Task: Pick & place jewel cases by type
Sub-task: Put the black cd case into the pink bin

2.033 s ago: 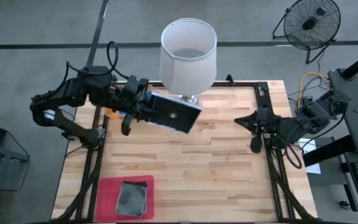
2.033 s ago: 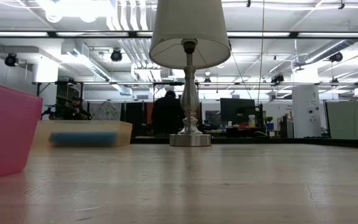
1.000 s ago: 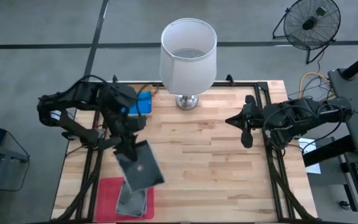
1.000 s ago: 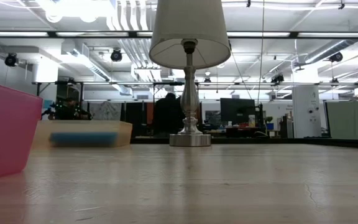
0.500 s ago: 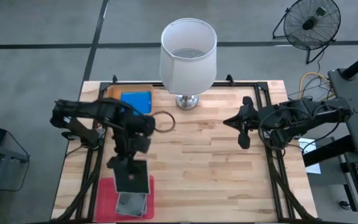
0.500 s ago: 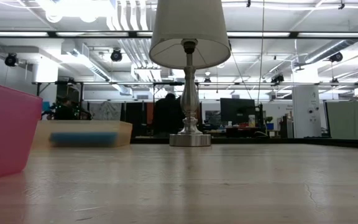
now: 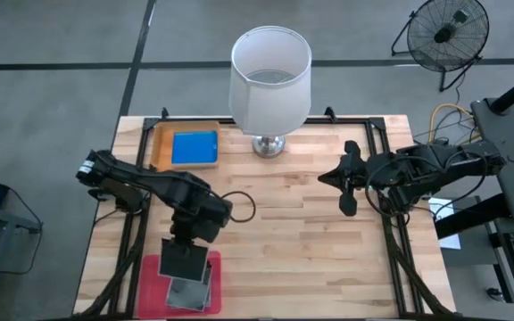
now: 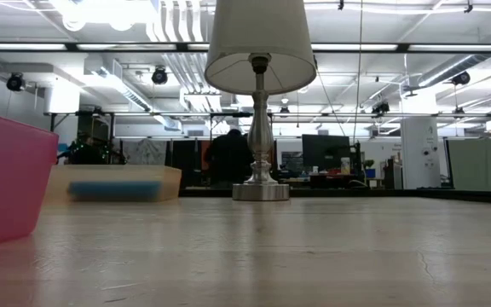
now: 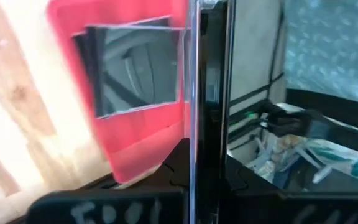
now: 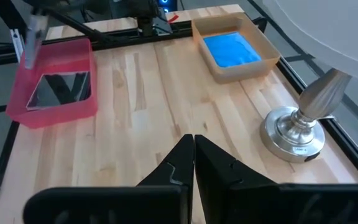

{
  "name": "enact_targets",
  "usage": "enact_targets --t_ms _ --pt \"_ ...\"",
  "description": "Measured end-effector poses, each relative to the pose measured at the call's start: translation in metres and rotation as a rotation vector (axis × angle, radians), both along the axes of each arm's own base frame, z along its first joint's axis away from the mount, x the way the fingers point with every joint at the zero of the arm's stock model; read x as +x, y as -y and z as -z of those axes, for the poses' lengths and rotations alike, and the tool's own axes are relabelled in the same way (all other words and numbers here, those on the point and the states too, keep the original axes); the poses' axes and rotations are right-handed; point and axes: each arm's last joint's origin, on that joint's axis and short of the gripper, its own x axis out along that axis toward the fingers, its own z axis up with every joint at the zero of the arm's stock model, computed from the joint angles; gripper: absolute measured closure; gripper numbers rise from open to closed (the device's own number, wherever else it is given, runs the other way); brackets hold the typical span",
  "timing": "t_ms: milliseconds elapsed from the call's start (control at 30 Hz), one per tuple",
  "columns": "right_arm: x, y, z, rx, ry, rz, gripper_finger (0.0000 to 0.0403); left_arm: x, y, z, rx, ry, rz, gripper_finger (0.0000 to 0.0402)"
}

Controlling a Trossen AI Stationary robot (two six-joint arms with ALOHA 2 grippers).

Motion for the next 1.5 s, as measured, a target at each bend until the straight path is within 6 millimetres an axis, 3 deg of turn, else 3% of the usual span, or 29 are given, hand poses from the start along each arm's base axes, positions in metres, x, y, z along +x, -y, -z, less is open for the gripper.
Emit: enact_targets --t_ms 500,1033,1500 --pt "0.001 0.0 0.001 -0.003 -0.003 0.0 0.0394 -0.018 0.001 0.081 0.029 -0.056 -0.149 0.0401" --pt "0.001 0.0 0.001 -0.01 -0.005 -0.005 0.0394 -0.027 0.032 0.116 -0.148 -0.023 -0.178 0.0401" --pt "0.001 0.0 0.001 -0.01 -0.004 -0.004 0.0394 -0.031 0.038 0.139 -0.203 -0.008 -0.176 0.0401"
